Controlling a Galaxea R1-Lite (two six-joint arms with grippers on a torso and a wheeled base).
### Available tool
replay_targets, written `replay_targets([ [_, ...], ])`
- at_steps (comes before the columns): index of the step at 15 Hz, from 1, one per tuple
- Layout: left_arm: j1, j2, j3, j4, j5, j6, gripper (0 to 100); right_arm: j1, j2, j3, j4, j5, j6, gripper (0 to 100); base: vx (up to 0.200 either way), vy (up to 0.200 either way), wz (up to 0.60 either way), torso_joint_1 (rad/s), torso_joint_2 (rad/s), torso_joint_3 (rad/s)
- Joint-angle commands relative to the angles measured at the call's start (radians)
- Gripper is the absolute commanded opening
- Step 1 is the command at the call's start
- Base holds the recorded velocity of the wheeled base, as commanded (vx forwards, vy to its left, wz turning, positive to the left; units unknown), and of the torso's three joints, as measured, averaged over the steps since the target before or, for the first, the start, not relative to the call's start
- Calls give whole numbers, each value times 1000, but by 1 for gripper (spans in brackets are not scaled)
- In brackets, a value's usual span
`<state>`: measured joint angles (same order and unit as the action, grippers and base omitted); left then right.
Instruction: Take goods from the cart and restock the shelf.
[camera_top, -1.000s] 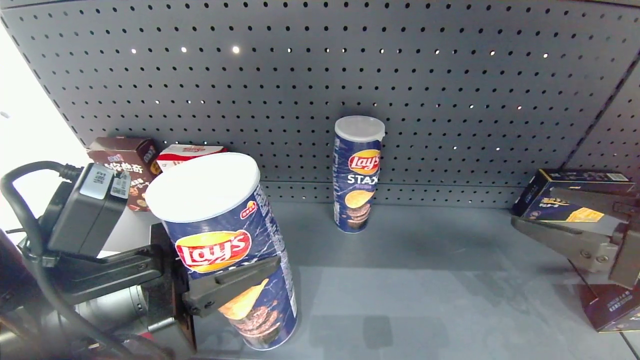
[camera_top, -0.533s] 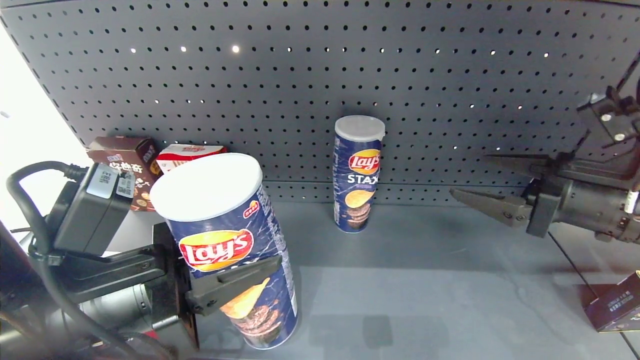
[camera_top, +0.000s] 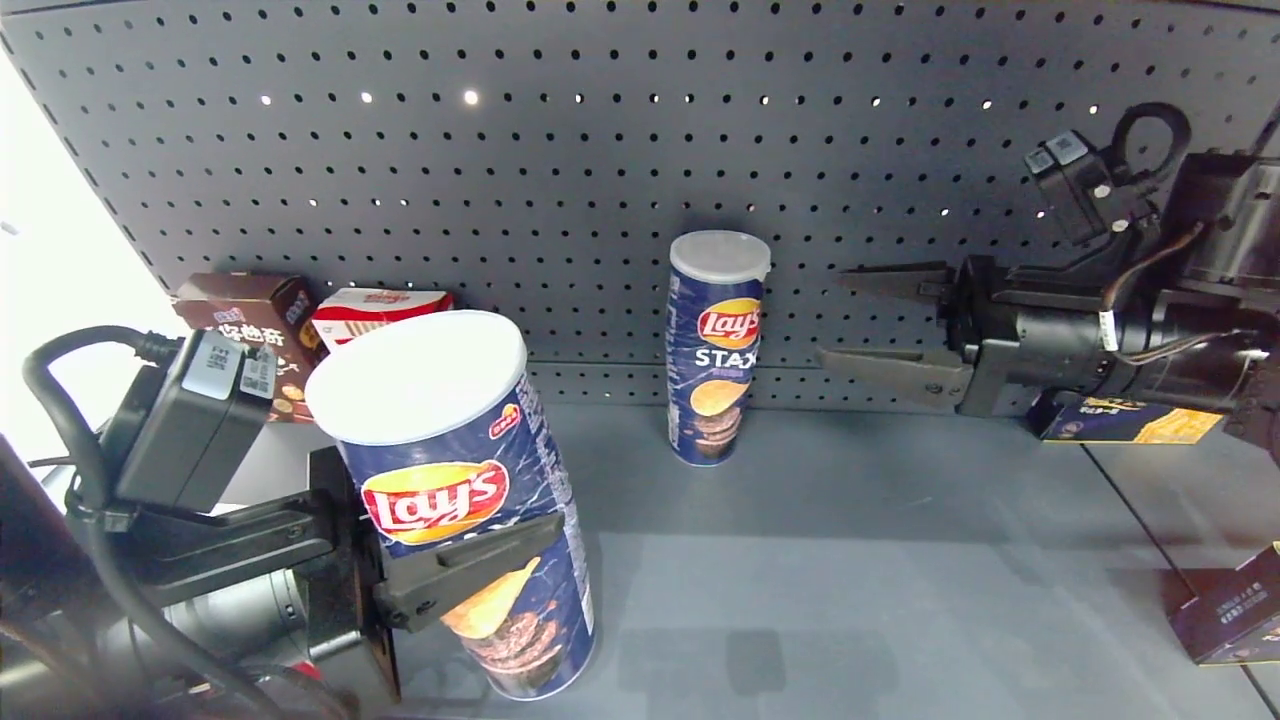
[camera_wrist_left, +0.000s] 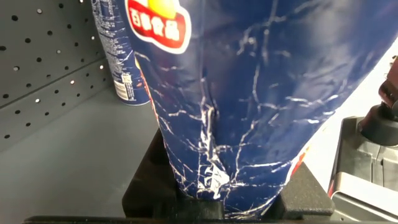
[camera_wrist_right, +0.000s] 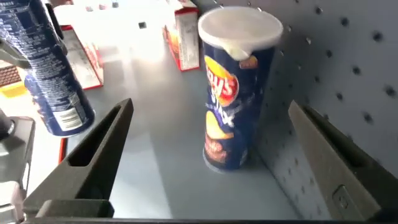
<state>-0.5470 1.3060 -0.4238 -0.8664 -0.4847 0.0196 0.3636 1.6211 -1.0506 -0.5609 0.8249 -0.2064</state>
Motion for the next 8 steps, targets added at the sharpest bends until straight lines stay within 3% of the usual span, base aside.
replay_targets([
  [1, 6, -1, 4, 0, 0, 0, 0, 1, 82, -40, -14, 14, -13, 100, 0, 0, 0, 0, 0, 0],
  [8, 7, 9, 7, -2, 0, 0, 0, 18, 195, -135, -27, 23, -15, 100, 0, 0, 0, 0, 0, 0],
])
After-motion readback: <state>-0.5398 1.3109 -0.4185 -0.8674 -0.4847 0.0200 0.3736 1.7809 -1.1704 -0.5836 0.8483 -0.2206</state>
